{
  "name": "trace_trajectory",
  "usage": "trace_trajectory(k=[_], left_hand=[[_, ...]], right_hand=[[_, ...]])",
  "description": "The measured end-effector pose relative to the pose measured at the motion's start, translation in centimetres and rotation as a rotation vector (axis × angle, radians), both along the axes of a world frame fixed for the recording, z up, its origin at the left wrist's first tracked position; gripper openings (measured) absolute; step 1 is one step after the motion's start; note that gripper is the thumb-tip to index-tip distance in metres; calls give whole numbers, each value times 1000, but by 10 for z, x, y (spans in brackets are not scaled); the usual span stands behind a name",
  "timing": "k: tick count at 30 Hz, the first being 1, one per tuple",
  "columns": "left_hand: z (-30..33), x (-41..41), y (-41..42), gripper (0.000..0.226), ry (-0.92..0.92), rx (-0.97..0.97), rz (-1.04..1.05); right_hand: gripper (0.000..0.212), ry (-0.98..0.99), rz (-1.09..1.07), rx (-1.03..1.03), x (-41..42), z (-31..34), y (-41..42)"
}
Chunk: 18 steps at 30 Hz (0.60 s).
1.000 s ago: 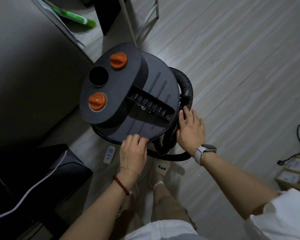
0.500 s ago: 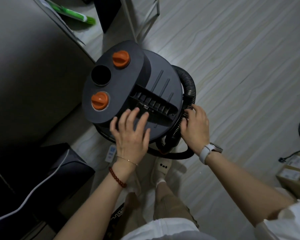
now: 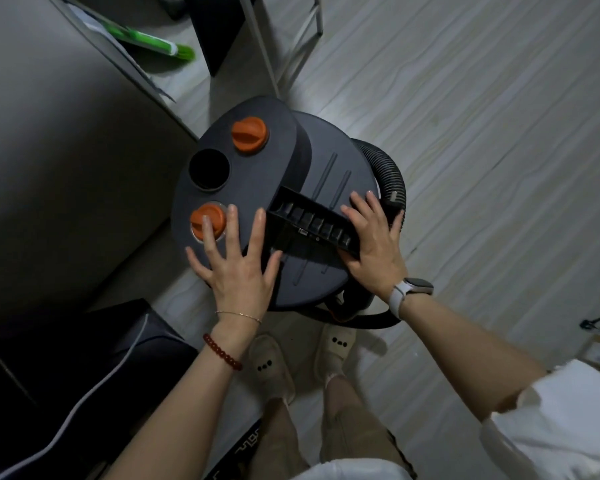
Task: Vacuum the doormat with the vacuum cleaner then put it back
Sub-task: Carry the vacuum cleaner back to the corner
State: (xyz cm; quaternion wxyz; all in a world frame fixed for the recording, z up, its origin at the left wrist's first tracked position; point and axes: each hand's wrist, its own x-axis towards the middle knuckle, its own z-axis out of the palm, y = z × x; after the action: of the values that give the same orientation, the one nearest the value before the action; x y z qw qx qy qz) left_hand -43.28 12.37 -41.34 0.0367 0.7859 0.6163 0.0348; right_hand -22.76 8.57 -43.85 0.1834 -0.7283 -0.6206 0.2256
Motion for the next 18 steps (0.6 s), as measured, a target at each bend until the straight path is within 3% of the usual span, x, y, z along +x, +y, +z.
trace_trajectory(k=[4, 10, 18], left_hand=[[-2, 2, 0, 64, 15, 27, 9], [-2, 7, 2, 64, 9, 35, 10], [0, 31, 5, 66, 23, 10, -80]], right_hand=[[75, 0, -60, -11, -5, -1, -3], [56, 76, -25, -3, 3, -3, 2], [63, 42, 7, -9, 38, -3, 5]])
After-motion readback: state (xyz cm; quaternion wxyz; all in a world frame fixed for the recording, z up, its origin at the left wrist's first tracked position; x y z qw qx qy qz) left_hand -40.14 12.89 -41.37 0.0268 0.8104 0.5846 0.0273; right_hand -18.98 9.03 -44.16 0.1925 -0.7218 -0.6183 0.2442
